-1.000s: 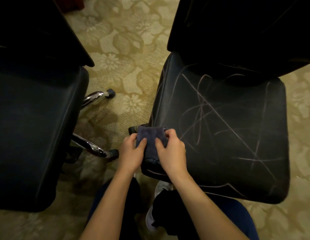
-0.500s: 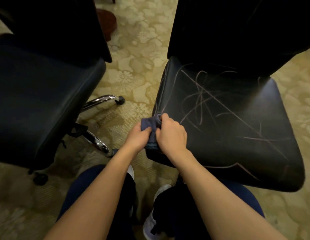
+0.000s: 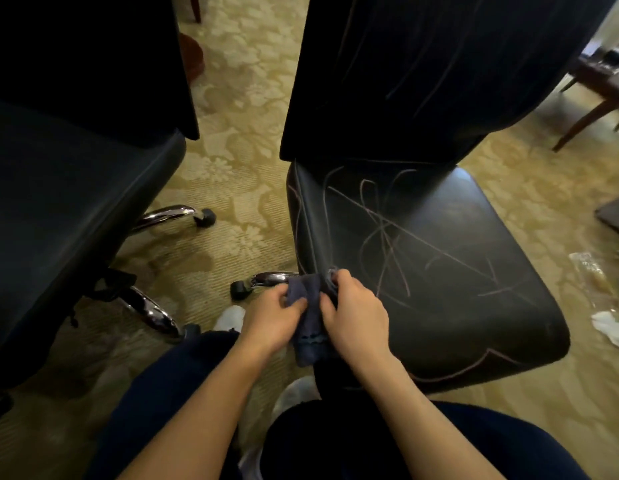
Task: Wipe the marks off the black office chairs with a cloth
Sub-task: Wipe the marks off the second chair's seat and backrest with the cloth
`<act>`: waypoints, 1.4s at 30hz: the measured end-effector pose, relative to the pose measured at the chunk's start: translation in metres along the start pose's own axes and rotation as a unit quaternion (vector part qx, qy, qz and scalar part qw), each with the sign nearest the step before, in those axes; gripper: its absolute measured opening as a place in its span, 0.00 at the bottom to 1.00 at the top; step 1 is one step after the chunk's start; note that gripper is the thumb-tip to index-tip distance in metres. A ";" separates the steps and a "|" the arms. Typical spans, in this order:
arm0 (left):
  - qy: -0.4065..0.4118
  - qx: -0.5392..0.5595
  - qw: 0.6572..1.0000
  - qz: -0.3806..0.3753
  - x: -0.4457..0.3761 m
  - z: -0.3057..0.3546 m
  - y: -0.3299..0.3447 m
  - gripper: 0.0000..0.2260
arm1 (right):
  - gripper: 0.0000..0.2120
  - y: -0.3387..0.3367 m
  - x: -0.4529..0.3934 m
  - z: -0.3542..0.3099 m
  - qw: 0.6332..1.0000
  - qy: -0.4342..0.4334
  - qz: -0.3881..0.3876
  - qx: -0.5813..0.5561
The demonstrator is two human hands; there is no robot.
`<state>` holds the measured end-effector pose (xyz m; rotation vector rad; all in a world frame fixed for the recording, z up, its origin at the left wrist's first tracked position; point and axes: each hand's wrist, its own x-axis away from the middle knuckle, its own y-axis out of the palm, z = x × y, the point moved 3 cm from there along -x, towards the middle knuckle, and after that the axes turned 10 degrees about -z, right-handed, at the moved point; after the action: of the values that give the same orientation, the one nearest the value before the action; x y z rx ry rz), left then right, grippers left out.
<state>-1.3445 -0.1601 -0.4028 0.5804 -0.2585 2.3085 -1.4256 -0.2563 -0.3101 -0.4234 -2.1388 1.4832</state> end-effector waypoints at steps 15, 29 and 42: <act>0.019 0.215 0.967 0.134 -0.090 0.047 -0.027 0.06 | 0.11 -0.022 -0.129 -0.039 0.995 -0.093 0.013 0.042; 0.056 0.276 0.933 0.223 -0.175 0.056 -0.054 0.15 | 0.12 0.000 -0.232 -0.084 0.973 -0.177 0.034 0.147; 0.003 0.108 0.980 0.168 -0.125 0.052 -0.048 0.11 | 0.11 0.002 -0.161 -0.043 0.965 -0.157 0.013 0.209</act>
<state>-1.2145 -0.2203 -0.4165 0.6794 -0.1075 2.6882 -1.2686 -0.3047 -0.3353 -0.0663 -1.9653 2.0699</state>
